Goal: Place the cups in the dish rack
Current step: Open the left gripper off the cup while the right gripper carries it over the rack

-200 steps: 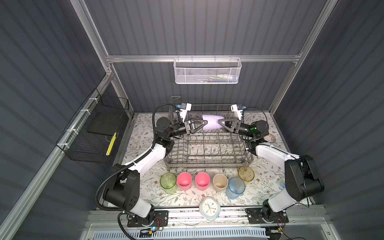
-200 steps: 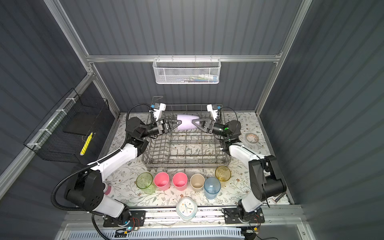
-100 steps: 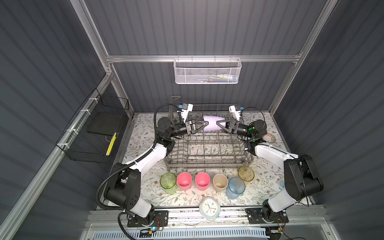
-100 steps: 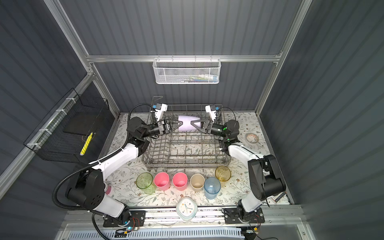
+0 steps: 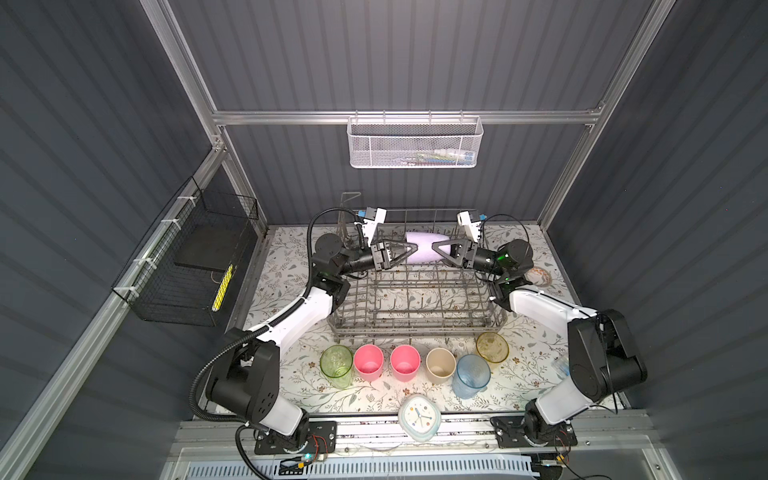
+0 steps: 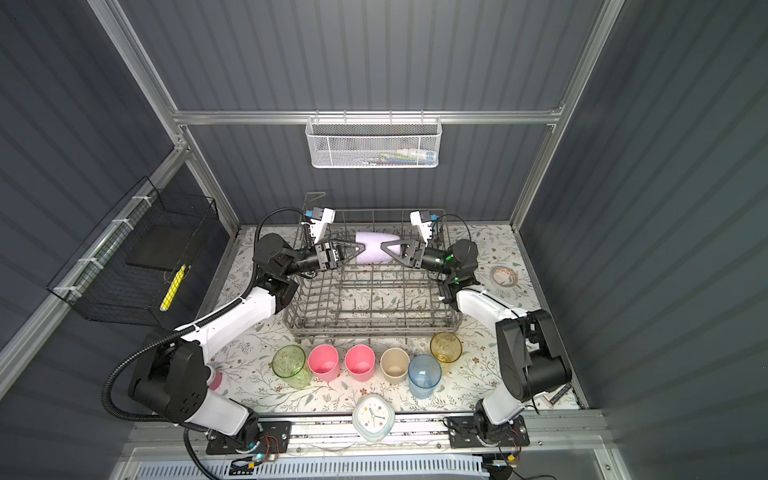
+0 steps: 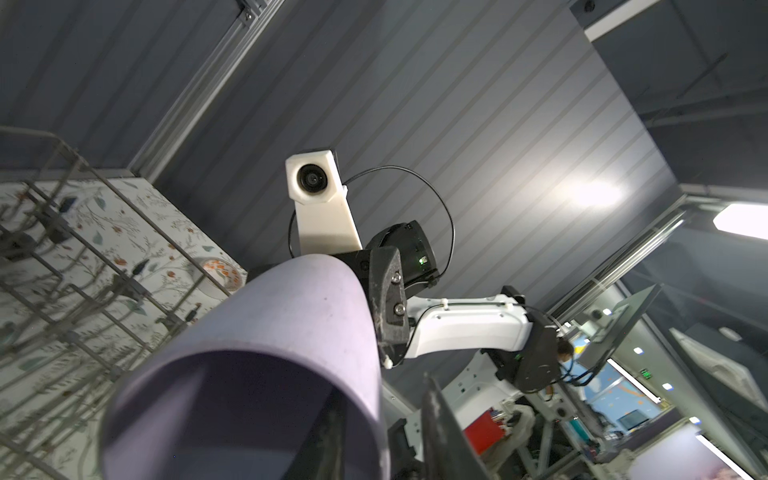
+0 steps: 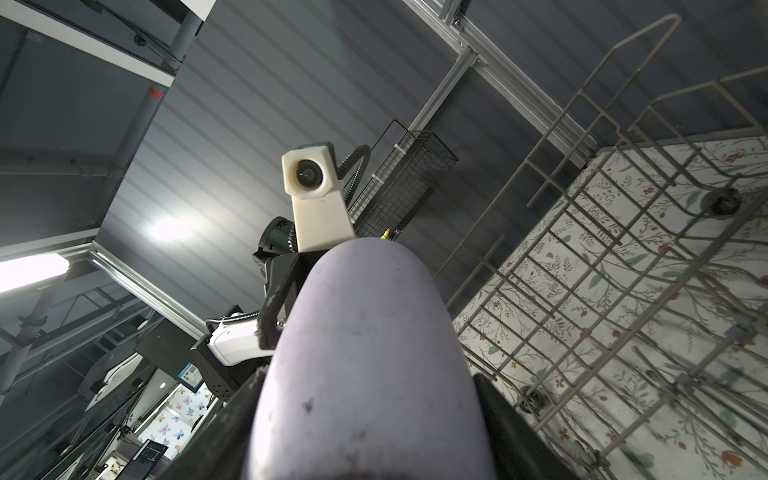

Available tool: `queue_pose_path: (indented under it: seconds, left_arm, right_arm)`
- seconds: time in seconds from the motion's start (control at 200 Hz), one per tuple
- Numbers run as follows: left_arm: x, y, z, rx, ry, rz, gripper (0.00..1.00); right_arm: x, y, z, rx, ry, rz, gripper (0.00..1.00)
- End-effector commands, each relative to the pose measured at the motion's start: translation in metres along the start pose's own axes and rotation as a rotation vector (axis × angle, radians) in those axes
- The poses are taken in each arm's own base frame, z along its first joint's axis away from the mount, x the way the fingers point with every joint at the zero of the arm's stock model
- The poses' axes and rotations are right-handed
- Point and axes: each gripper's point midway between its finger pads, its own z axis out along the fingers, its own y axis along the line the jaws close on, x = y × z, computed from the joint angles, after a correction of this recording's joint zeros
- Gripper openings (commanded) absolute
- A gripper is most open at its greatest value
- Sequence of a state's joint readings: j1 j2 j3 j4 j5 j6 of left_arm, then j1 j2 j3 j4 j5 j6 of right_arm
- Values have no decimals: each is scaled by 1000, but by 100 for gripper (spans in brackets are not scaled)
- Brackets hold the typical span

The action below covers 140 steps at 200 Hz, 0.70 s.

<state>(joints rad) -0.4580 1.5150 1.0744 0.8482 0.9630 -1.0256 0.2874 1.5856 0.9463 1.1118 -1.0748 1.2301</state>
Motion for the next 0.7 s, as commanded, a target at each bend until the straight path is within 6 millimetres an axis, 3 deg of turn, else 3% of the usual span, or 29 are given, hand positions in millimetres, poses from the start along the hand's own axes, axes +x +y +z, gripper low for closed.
queue_pose_path:
  seconds: [0.0, 0.24, 0.44, 0.57, 0.695]
  left_arm:
    - [-8, -32, -4, 16, -9, 106, 47]
    - [-4, -38, -15, -90, -1, 168, 56]
    - [9, -35, -30, -217, 36, 227, 58]
    - [16, -30, -34, -256, 58, 240, 58]
    - [19, -24, -36, -277, 71, 236, 59]
  right_arm:
    - [-10, 12, -14, 35, -38, -82, 51]
    - [-23, 3, -60, 281, -99, -131, 47]
    - [-24, -27, -119, 859, -51, -254, 46]
    - [-22, -48, -153, 1130, 13, -275, 46]
    - [-18, -63, -164, 1281, 84, -300, 46]
